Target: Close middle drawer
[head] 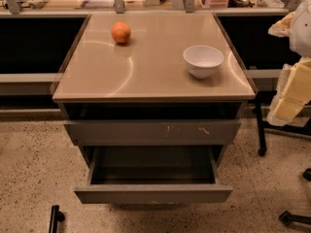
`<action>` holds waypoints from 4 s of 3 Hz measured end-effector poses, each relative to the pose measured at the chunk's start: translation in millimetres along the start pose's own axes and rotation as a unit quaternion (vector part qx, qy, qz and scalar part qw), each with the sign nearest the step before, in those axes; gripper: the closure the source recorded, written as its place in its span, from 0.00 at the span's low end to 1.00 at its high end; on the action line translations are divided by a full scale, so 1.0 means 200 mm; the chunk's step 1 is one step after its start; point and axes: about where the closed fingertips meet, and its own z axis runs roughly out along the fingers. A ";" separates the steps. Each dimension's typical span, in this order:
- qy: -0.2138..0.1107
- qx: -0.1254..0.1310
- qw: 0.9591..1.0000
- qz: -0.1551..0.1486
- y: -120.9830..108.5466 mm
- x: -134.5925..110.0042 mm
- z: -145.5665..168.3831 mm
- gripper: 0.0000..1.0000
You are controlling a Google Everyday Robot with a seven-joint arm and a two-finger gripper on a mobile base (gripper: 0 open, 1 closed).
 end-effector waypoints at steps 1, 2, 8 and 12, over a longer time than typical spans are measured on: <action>0.000 0.000 1.000 0.000 0.00 0.00 0.00 0.00; -0.015 0.002 1.000 0.021 0.05 0.04 0.09 0.00; -0.117 -0.192 0.951 0.212 0.88 0.31 1.39 0.00; -0.119 -0.208 0.946 0.219 0.92 0.33 1.47 0.87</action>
Offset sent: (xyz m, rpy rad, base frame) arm -0.0158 -0.0108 -0.0710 0.1288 -0.0047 -0.0975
